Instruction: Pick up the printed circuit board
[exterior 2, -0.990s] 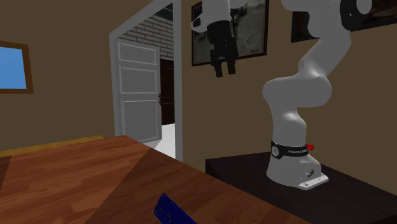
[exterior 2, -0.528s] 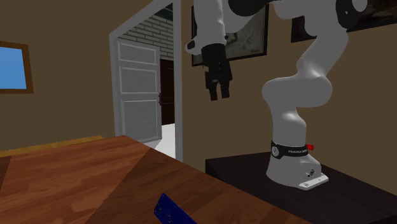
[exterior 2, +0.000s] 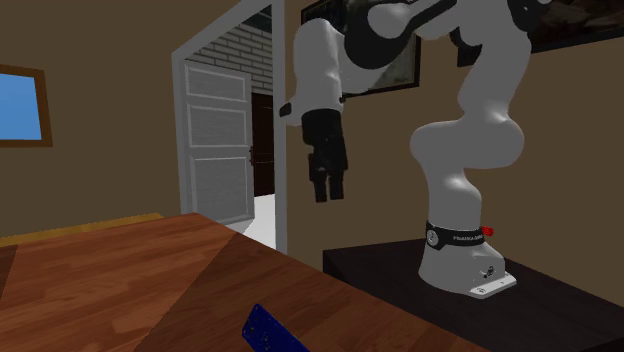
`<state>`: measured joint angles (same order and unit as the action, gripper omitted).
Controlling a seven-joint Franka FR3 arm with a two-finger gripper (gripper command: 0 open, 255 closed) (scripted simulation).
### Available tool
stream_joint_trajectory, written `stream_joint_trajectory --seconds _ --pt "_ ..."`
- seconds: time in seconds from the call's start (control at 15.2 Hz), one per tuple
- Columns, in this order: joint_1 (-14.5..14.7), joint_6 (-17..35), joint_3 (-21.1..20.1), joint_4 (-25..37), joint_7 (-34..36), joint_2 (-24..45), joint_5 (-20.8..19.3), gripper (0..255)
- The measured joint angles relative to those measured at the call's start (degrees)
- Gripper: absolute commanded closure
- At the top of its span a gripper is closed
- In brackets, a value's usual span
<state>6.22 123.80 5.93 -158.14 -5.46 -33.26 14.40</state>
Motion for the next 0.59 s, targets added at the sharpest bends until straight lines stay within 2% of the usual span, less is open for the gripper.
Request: stream_joint_trajectory --seconds 0.26,0.59 --pt "4.91 11.61 1.02 -1.40 -3.64 7.58 8.17 0" --pt "13.12 23.24 3.81 0.82 -13.78 19.11 23.96 0"
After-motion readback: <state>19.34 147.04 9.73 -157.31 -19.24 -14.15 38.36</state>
